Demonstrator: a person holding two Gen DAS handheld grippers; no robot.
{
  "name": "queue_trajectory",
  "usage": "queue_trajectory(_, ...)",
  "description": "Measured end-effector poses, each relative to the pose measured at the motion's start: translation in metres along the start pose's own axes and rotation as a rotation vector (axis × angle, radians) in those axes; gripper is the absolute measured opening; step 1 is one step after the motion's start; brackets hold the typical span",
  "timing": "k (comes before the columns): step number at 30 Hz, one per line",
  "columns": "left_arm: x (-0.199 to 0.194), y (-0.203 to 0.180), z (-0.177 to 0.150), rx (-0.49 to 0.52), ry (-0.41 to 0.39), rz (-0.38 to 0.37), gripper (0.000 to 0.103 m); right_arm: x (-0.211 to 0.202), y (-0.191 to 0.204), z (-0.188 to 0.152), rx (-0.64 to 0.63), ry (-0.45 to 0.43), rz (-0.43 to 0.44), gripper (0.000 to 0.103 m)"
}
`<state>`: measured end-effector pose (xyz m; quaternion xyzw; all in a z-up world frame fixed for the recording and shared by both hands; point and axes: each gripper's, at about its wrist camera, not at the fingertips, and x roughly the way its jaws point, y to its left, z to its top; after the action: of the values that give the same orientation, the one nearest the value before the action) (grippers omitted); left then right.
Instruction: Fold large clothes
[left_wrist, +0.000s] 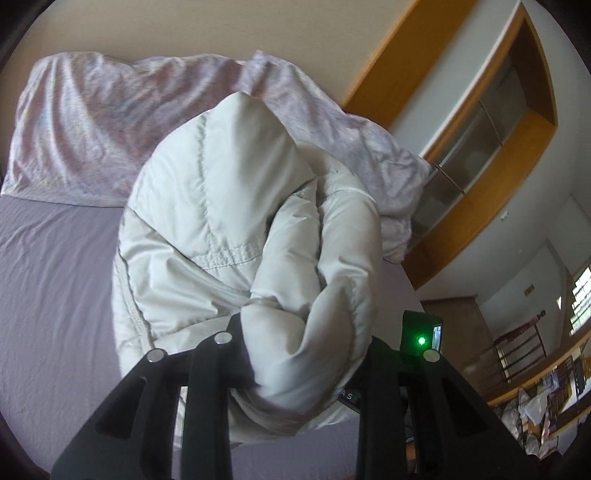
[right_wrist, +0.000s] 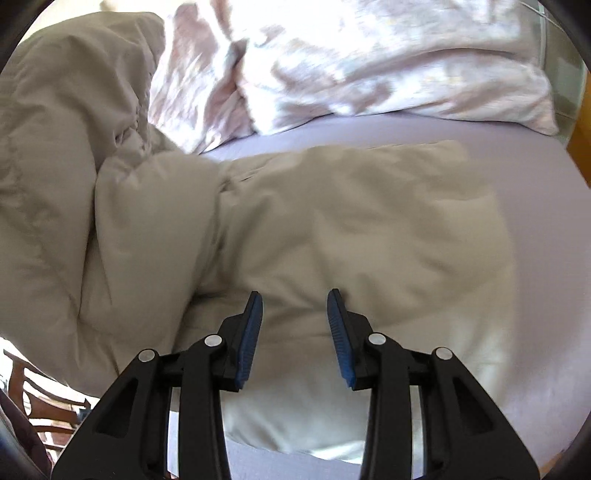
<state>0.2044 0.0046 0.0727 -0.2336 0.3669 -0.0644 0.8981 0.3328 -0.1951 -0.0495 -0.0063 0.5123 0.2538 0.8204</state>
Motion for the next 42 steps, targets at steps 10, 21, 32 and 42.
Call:
queue_trajectory(10, 0.062, -0.071, -0.025, 0.096, 0.143, -0.085, 0.028, -0.028, -0.077, -0.015, 0.122, -0.039, -0.089, 0.042)
queue_trajectory(21, 0.117, -0.125, -0.057, 0.198, 0.294, -0.106, 0.029, -0.053, -0.131, -0.031, 0.246, -0.067, -0.148, 0.042)
queue_trajectory(32, 0.078, -0.143, -0.042, 0.272, 0.226, -0.126, 0.061, -0.083, -0.15, -0.022, 0.31, -0.137, -0.155, 0.042)
queue_trajectory(42, 0.05, -0.112, 0.002, 0.249, 0.1, 0.031, 0.068, -0.12, -0.115, 0.033, 0.194, -0.26, -0.072, 0.042)
